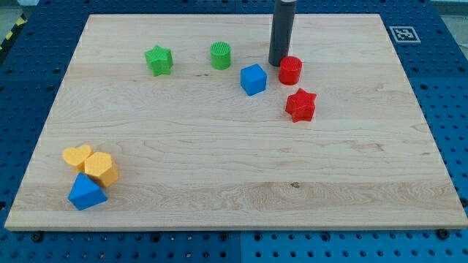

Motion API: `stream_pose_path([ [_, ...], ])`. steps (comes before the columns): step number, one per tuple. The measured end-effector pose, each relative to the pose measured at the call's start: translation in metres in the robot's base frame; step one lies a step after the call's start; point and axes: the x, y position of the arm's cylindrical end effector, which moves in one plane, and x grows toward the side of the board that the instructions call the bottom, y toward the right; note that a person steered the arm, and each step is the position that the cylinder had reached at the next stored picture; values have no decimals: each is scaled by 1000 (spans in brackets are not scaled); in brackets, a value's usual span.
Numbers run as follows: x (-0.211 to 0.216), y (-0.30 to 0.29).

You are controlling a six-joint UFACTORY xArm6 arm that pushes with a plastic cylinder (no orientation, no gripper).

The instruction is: Move the cube towards the bottom center

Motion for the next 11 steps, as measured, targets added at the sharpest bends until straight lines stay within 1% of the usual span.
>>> stream_pose_path([
  [2, 26, -47],
  [5, 95, -92],
  [7, 151, -91],
  [8, 179, -68],
  [9, 191, -51],
  [10, 194, -57],
  [11, 194, -83],
])
